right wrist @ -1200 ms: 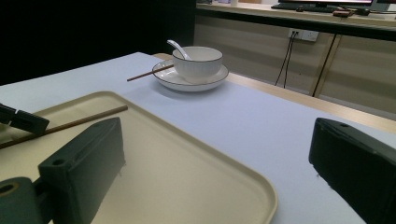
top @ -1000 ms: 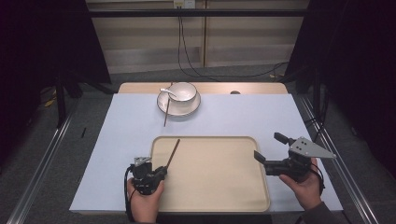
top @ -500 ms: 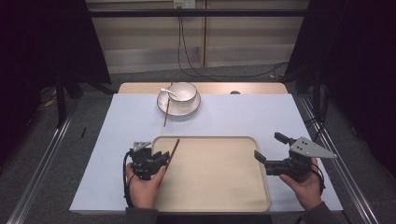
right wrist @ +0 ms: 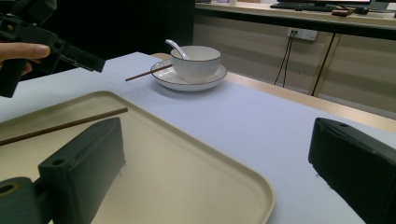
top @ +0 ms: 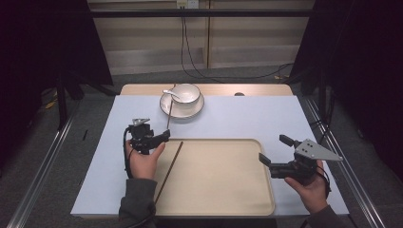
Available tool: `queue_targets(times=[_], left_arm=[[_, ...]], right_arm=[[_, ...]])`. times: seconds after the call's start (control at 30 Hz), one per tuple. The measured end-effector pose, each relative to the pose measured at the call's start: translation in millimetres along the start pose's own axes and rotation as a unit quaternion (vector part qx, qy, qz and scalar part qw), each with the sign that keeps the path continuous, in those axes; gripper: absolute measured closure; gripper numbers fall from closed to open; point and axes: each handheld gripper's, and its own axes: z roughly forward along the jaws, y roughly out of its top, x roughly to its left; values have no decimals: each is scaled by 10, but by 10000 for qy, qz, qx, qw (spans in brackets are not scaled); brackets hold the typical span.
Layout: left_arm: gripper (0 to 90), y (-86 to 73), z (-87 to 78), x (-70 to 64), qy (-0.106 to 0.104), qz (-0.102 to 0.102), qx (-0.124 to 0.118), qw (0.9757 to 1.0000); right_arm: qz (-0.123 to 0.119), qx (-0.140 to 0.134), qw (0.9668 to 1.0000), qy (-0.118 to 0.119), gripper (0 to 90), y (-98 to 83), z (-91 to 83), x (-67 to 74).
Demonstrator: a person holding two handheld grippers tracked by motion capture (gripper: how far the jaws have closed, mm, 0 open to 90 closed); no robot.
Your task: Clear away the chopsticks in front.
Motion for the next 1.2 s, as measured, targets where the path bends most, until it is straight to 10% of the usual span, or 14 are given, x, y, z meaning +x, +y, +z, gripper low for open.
queue_targets(times=[0.53, 1.2], left_arm=[[140, 434, 573, 167, 329, 714, -189, 9967], [158, 685, 1006, 377, 413, 425, -200, 9980]], right_arm=[[-61, 18, 10000, 23, 32, 0, -6, -1], [-81, 30, 10000, 44, 32, -4, 3, -5]])
